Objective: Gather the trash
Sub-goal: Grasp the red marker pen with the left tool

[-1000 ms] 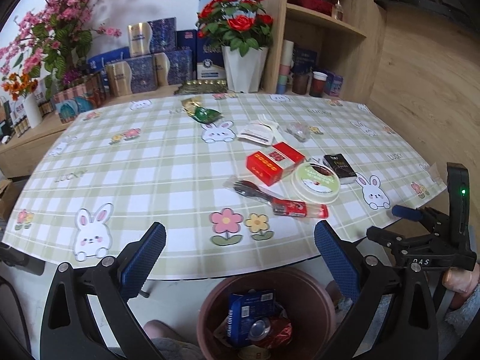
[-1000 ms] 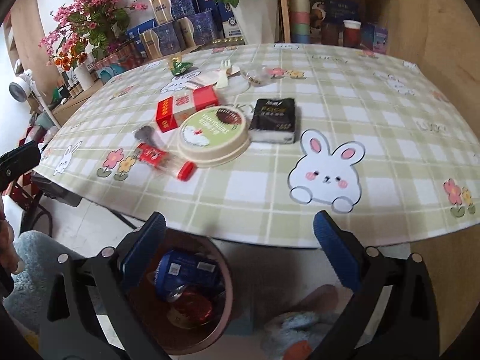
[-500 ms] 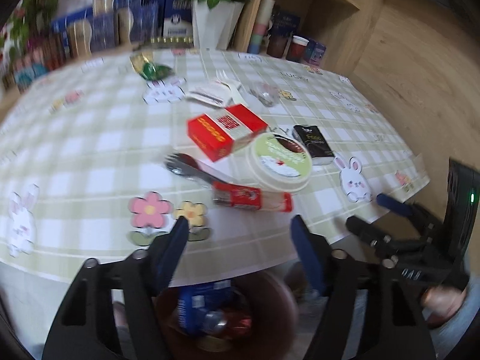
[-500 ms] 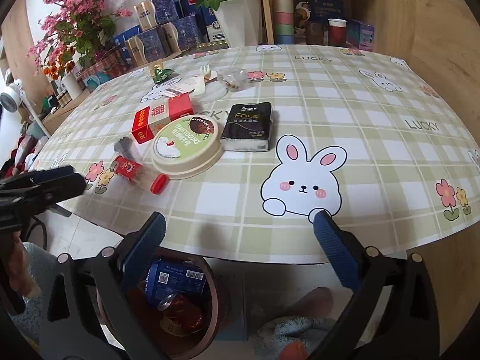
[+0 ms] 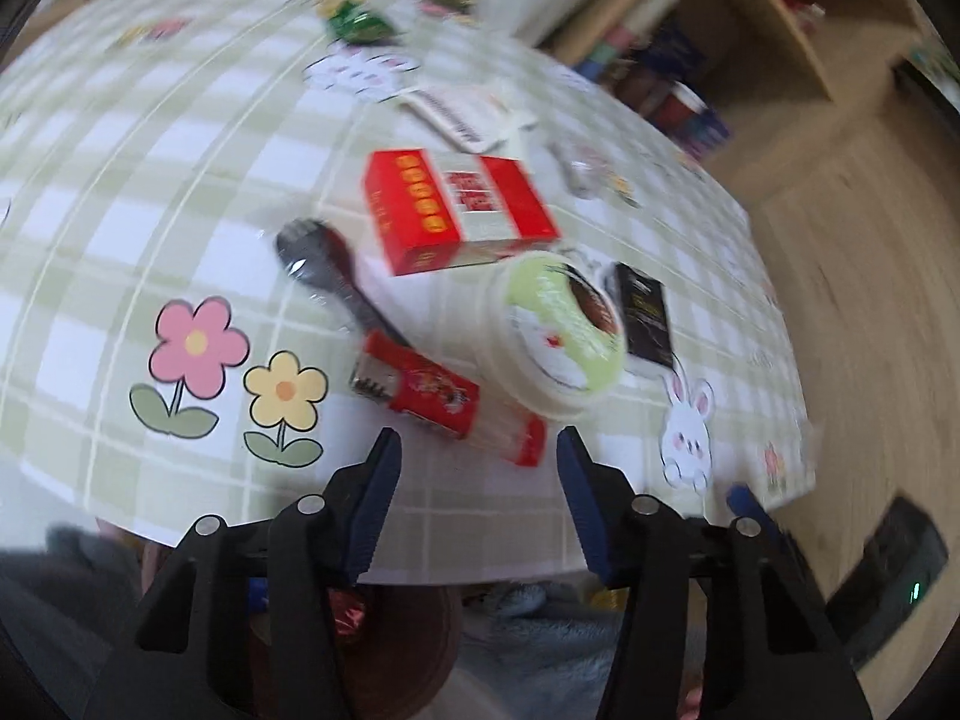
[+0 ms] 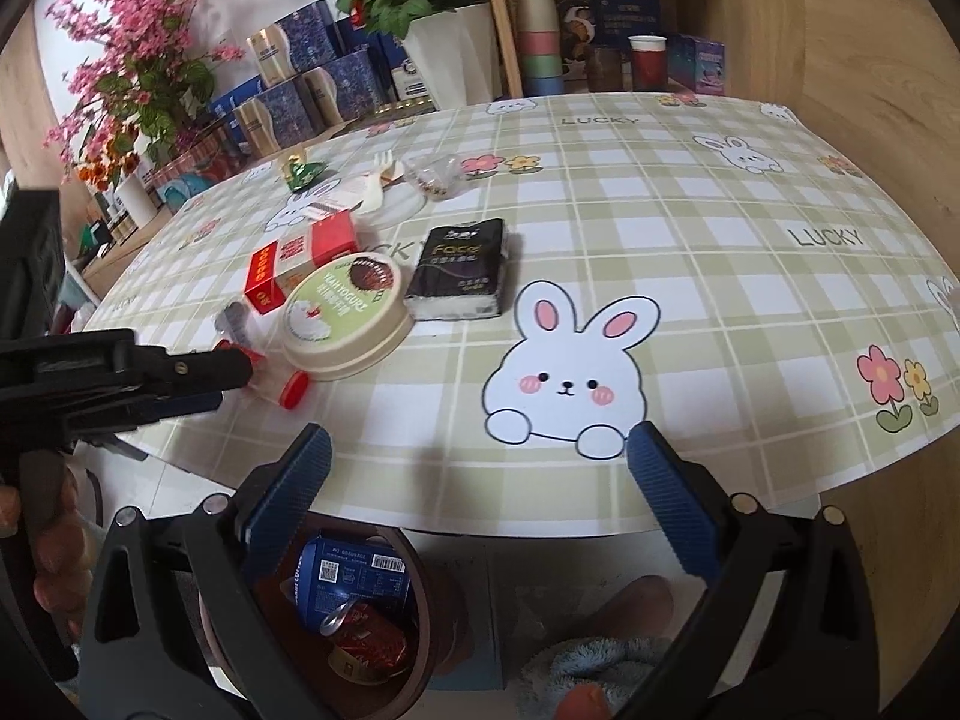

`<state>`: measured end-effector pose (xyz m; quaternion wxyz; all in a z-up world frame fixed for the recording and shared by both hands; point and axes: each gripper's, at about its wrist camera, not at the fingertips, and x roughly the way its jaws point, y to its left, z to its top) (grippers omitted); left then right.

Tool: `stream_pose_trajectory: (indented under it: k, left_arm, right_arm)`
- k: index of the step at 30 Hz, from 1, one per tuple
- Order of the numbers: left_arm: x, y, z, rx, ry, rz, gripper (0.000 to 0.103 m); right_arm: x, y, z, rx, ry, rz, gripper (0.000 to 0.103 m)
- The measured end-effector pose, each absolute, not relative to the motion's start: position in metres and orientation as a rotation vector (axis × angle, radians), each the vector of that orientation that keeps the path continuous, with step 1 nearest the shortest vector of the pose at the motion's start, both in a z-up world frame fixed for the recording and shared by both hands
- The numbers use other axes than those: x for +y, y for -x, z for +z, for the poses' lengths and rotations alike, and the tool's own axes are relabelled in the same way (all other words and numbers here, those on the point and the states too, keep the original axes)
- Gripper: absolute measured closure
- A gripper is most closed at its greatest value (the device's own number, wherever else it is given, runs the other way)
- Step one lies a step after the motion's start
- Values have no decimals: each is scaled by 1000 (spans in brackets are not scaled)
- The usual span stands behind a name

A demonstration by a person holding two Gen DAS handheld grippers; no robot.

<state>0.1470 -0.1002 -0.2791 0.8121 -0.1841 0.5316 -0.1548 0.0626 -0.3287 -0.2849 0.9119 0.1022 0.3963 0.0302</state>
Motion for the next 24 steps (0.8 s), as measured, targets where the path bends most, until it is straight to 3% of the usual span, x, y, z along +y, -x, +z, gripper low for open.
stream_pose_trajectory:
  k: [7,18,22,24]
  left_arm:
    - [-116,-157,-276,1089,311,-177,52]
    - [-147,-151,-281,982,-37,-159,54]
    - [-139,-149,-282,966,-67,-206,69]
    - [-138,-144,-282,948,-140,-241,72]
  right_arm:
    - [-335,-63,-286,812,-228,57,6]
    - [-336,-58,-294,799,-248,64,6]
    - [-335,-55,-296,787,-243,66,6]
    - [-336,-54,-298,783,-253,72,6]
